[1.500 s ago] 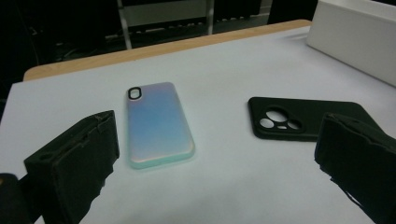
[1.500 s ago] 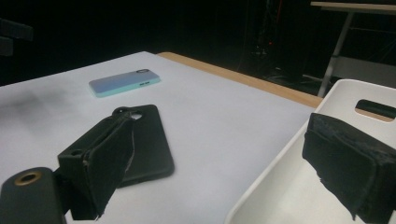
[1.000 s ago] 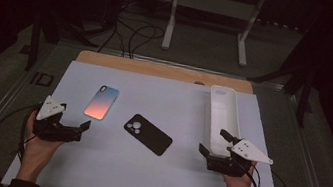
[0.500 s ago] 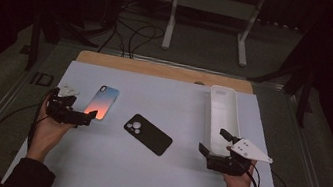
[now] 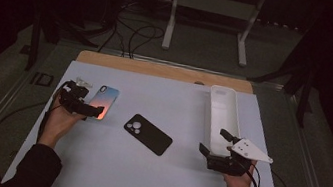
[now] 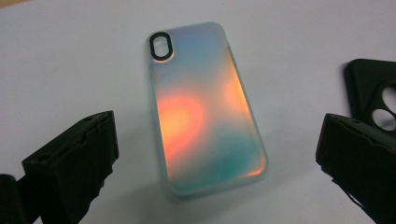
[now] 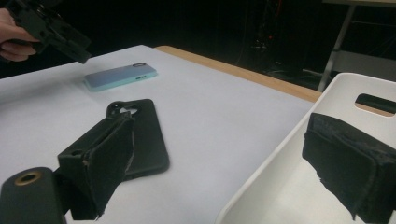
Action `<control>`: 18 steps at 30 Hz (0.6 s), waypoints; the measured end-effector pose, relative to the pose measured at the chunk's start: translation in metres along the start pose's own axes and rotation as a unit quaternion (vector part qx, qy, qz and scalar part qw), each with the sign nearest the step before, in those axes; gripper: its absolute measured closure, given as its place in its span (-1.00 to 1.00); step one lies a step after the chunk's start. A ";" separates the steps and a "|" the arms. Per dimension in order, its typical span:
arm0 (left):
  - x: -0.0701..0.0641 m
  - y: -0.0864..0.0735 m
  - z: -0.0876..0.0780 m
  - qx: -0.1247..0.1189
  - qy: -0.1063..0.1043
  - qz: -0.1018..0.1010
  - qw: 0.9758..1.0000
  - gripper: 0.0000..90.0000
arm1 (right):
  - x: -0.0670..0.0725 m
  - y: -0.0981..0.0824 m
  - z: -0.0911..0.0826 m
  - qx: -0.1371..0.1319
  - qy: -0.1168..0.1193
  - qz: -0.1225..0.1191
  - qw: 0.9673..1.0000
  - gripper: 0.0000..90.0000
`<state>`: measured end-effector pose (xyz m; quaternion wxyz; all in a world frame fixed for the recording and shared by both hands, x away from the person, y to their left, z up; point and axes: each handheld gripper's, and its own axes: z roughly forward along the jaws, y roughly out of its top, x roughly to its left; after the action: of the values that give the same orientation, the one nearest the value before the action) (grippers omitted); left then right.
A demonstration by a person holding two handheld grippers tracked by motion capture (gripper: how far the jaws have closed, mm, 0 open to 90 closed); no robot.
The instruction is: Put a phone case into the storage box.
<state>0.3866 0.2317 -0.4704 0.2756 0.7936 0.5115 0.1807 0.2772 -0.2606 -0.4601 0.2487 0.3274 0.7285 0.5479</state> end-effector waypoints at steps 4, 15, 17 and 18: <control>0.001 0.003 0.010 0.012 0.004 -0.004 1.000 -1.00 | 0.000 0.000 0.000 -0.001 0.001 0.001 1.000 -0.80; 0.003 0.001 0.037 0.044 0.007 -0.023 0.999 -0.99 | -0.001 -0.001 0.000 0.000 0.000 0.002 1.000 -0.80; 0.004 0.001 0.040 0.045 0.007 -0.025 0.999 -0.99 | -0.001 -0.001 0.000 0.000 0.000 0.001 1.000 -0.80; 0.004 0.001 0.042 0.049 0.008 -0.026 0.998 -0.99 | -0.001 -0.001 0.000 0.000 0.000 0.002 1.000 -0.80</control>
<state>0.4129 0.2246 -0.5022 0.2370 0.7910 0.5424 0.1550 0.2776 -0.2614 -0.4609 0.2477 0.3283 0.7279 0.5487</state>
